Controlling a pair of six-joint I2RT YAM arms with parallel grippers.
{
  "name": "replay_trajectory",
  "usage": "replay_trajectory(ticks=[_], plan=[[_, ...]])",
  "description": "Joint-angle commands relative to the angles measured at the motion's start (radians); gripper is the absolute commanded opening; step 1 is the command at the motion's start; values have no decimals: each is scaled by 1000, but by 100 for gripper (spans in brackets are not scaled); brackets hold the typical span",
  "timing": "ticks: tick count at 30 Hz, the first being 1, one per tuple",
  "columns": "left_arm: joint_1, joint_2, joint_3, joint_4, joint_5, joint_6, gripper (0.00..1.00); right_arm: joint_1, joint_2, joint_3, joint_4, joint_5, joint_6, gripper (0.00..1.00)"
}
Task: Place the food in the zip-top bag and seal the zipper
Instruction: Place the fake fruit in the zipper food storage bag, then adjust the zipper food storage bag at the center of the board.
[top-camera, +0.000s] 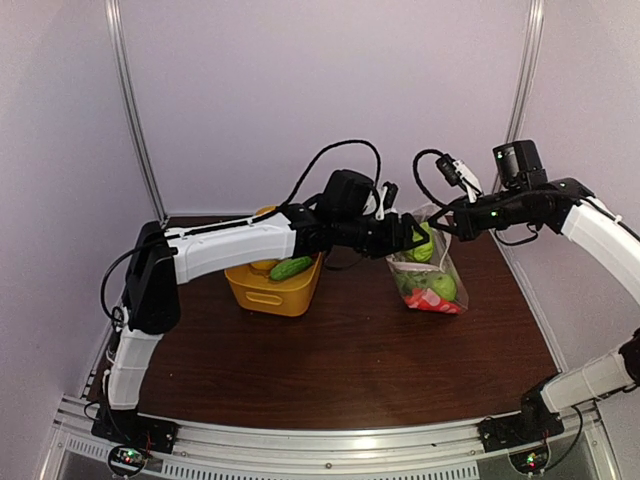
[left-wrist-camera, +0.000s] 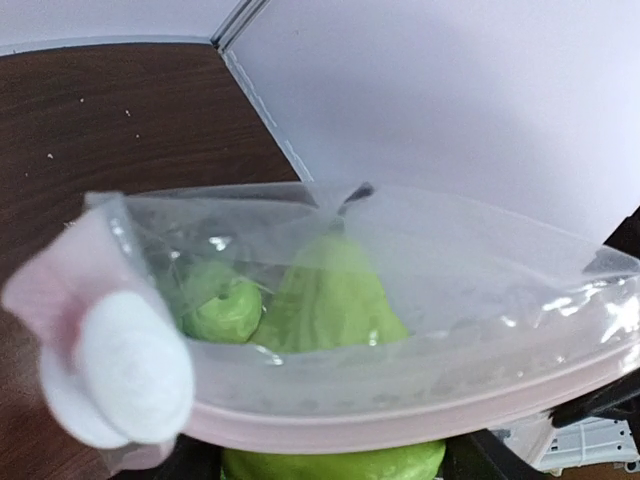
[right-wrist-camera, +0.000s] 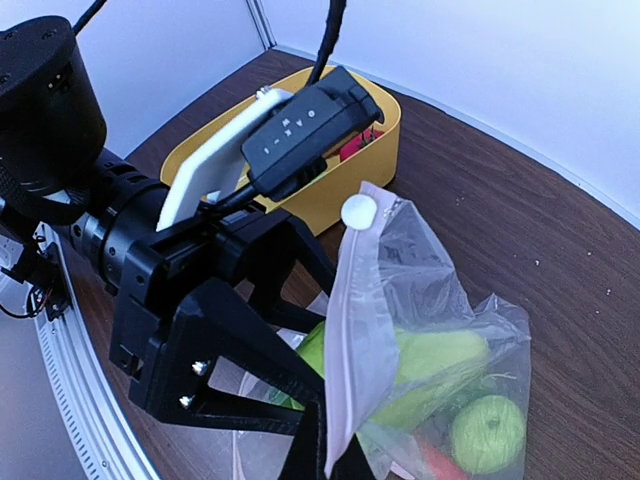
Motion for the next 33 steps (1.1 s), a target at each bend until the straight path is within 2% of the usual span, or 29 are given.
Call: replay_trajectory(ticks=[1, 4, 5, 6, 9, 12, 16, 18, 21, 26, 28, 33], plan=[[4, -21, 22, 10, -9, -3, 85, -31, -31, 6, 37, 13, 48, 0], [3, -56, -8, 52, 9, 20, 89, -69, -17, 9, 50, -16, 73, 0], [1, -68, -19, 74, 18, 35, 96, -79, -12, 9, 53, -31, 79, 0], [-4, -80, -24, 86, 19, 55, 97, -84, -7, 8, 57, -44, 81, 0], [-7, -96, -16, 73, 13, 94, 98, -91, 0, 4, 64, -58, 89, 0], [-7, -122, -24, 90, 73, 132, 98, -115, 2, 9, 67, -59, 87, 0], [-5, -215, -70, 83, 180, 310, 98, -204, 29, 132, -14, -19, 17, 0], [-5, -290, -117, 0, 99, 431, 98, -275, 28, 200, -12, 23, -6, 0], [13, -430, -310, -22, -86, 521, 98, -315, 19, 191, 62, 166, -6, 0], [95, -519, -470, -92, -143, 531, 96, -312, 38, 157, 94, 216, 1, 0], [122, -525, -483, -149, -150, 550, 91, -285, 24, 92, 125, 178, 24, 0], [213, -513, -476, -299, -246, 526, 84, -125, 17, -32, 98, 90, -24, 0]])
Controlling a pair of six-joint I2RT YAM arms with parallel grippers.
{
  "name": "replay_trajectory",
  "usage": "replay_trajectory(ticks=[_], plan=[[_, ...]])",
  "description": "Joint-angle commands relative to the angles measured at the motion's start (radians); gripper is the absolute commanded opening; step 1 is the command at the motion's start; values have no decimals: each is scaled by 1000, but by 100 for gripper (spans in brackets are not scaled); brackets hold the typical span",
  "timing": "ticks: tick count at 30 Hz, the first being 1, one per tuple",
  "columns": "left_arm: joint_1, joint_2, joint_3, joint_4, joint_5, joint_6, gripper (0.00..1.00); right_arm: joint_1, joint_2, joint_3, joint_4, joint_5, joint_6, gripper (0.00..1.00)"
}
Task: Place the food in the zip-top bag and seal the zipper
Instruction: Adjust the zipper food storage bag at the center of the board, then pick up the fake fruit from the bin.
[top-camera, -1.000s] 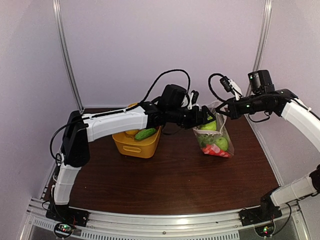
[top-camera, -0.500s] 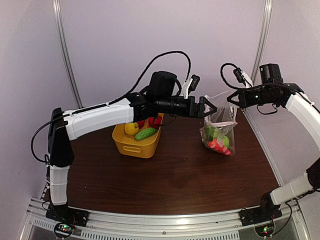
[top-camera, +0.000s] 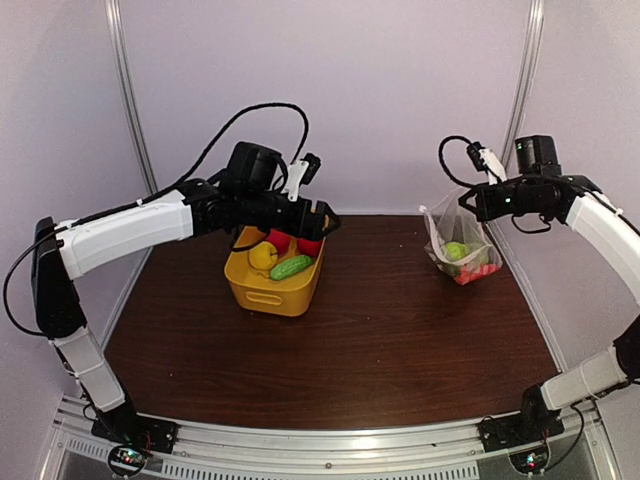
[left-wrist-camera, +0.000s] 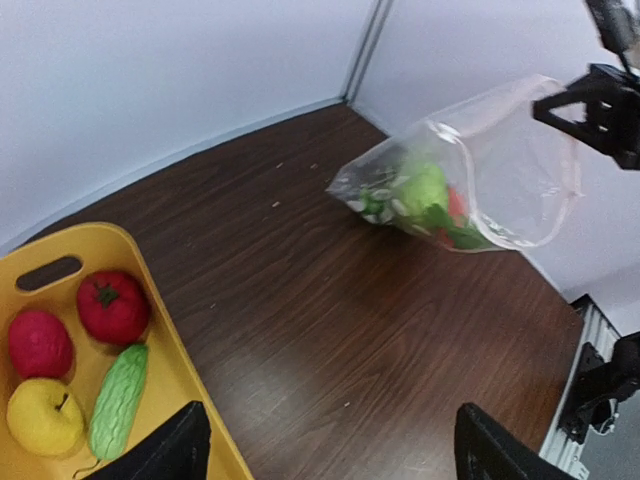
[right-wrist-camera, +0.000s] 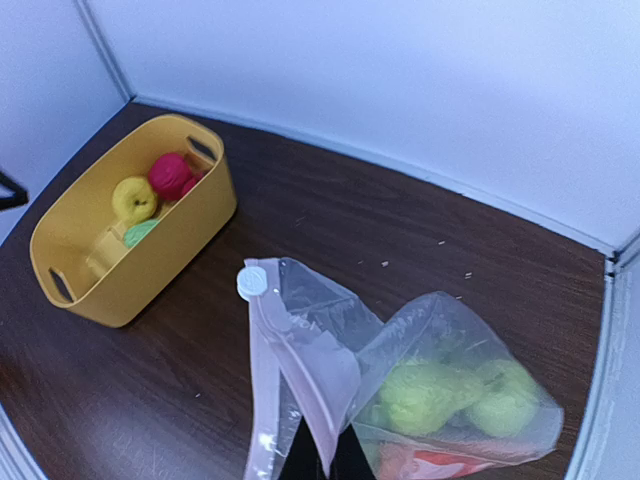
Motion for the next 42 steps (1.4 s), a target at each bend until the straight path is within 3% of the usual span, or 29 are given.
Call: replay_trajectory(ticks=[1, 6, 10, 17, 24, 42], plan=[[73, 25, 15, -180, -122, 20, 83, 114, -27, -116, 40, -83, -20, 0], [105, 85, 92, -306, -284, 116, 84, 116, -26, -183, 56, -84, -50, 0], [139, 129, 137, -387, -329, 176, 86, 115, -61, -245, 70, -99, -73, 0], [256, 258, 209, -469, -248, 181, 80, 112, -190, -349, 138, -50, -128, 0], [275, 359, 303, -530, -256, 159, 76, 106, -222, -483, 210, -41, -147, 0], [275, 586, 403, -462, -439, 41, 80, 93, -262, -526, 240, -102, -136, 0]])
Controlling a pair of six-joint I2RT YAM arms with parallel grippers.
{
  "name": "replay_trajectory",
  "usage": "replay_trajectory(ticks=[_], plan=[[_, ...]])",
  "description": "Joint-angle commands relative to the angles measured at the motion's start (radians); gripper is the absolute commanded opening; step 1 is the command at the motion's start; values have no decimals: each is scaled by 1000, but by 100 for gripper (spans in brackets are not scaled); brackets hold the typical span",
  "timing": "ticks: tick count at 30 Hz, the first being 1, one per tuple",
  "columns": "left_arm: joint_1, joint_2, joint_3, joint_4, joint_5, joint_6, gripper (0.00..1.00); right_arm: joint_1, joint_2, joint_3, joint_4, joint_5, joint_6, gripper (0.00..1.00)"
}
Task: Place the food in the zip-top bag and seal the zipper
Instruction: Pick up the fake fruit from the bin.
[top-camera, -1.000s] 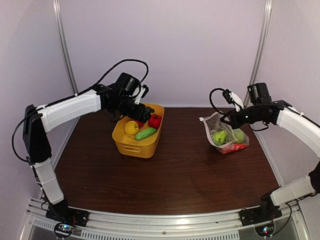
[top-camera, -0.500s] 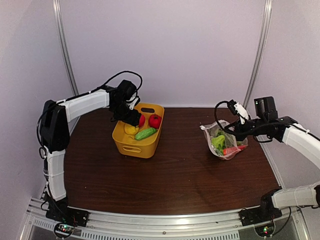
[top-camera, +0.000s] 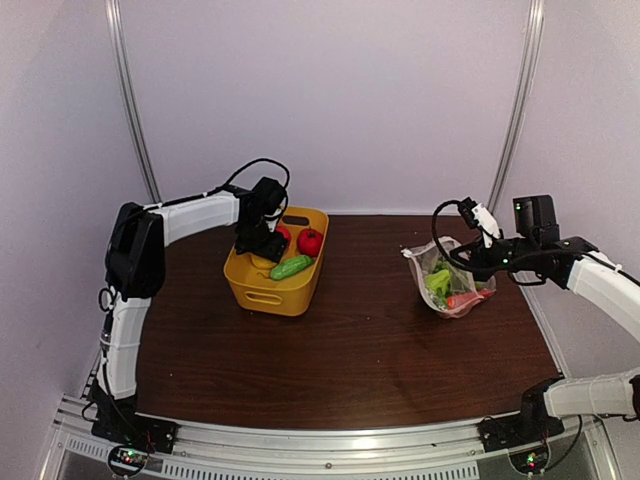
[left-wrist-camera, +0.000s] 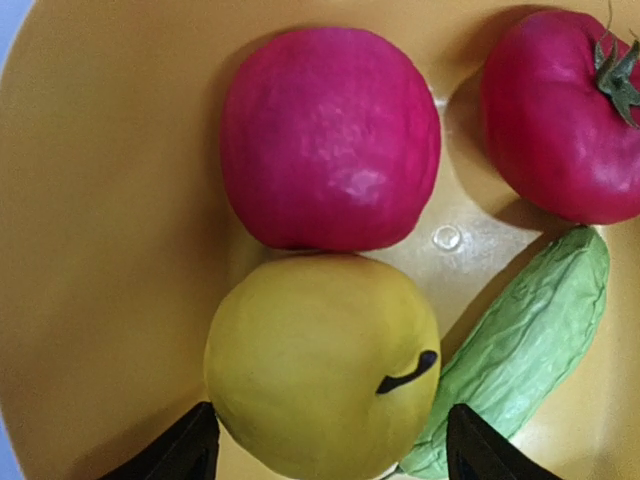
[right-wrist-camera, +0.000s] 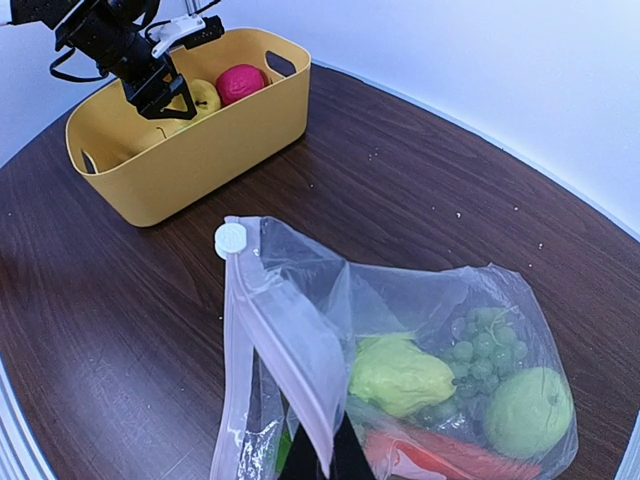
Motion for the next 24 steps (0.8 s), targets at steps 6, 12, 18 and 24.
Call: replay_trajectory(ticks=[6, 12, 18, 24], plan=[[1, 72, 31, 92, -99, -32, 75, -4, -22, -15, 16, -22, -7, 0], [1, 74, 29, 153, -100, -19, 78, -6, -23, -16, 14, -16, -8, 0], [1, 101, 63, 178, -93, 13, 81, -6, -20, -15, 11, -16, -10, 0], [1, 126, 73, 173, -67, 6, 73, -9, -20, -16, 9, -10, -10, 0]])
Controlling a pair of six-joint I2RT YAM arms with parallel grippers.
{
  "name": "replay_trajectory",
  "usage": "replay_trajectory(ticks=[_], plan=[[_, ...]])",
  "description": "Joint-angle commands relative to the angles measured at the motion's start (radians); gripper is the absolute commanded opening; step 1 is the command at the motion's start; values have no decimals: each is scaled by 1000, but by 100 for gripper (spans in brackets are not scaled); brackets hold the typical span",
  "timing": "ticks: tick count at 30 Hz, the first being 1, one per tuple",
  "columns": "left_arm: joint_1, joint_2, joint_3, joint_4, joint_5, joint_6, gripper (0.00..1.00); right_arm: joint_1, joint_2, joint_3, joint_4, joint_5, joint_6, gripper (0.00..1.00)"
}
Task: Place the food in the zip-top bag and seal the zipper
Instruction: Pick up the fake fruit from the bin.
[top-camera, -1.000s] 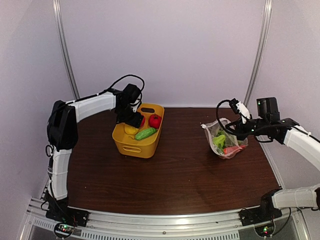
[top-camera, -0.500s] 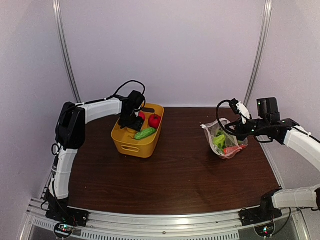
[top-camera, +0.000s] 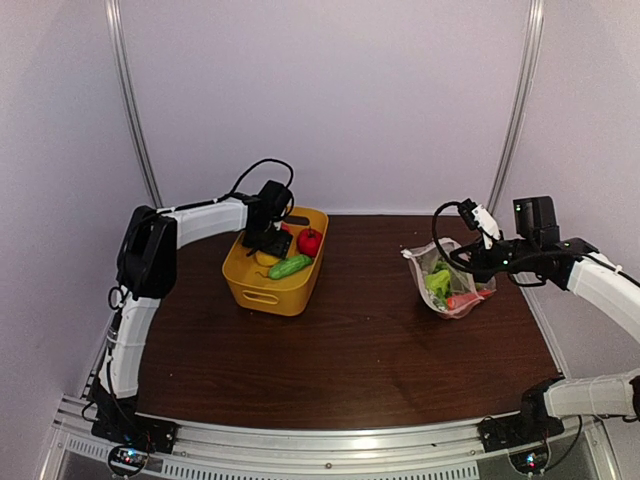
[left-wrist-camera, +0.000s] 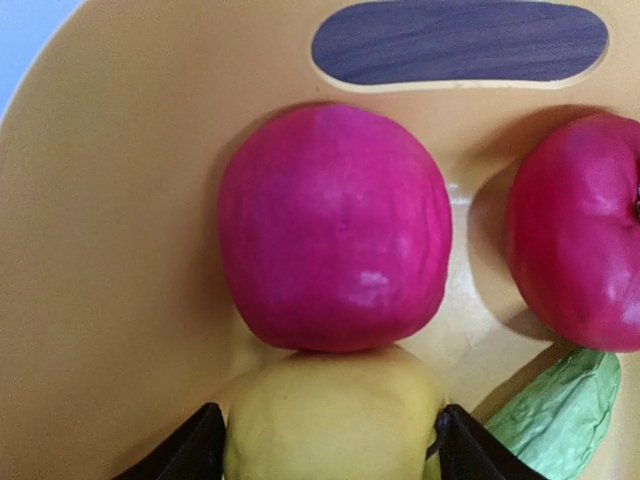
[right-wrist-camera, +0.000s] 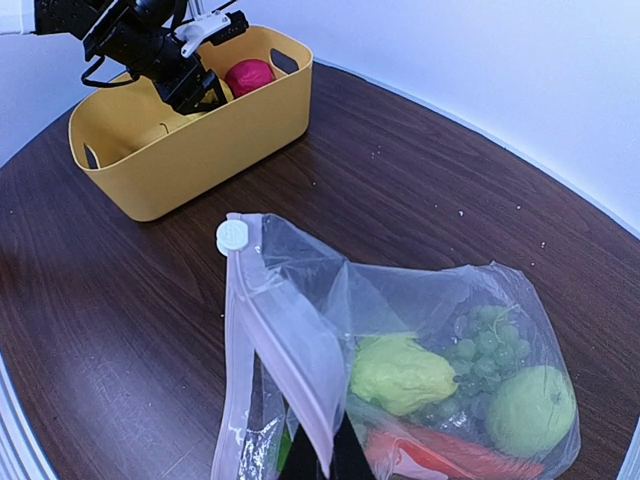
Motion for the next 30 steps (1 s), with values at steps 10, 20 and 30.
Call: replay_trajectory(ticks=[10, 20, 30], plan=[[2, -100, -53, -2, 45, -5, 61, -10, -14, -8, 11, 4, -8, 0], [-42, -372, -164, -11, 37, -29, 58, -20, -19, -6, 11, 6, -3, 0], [-277, -592, -365, 418, 373, 1, 55, -20, 37, 166, -124, 20, -5, 0]])
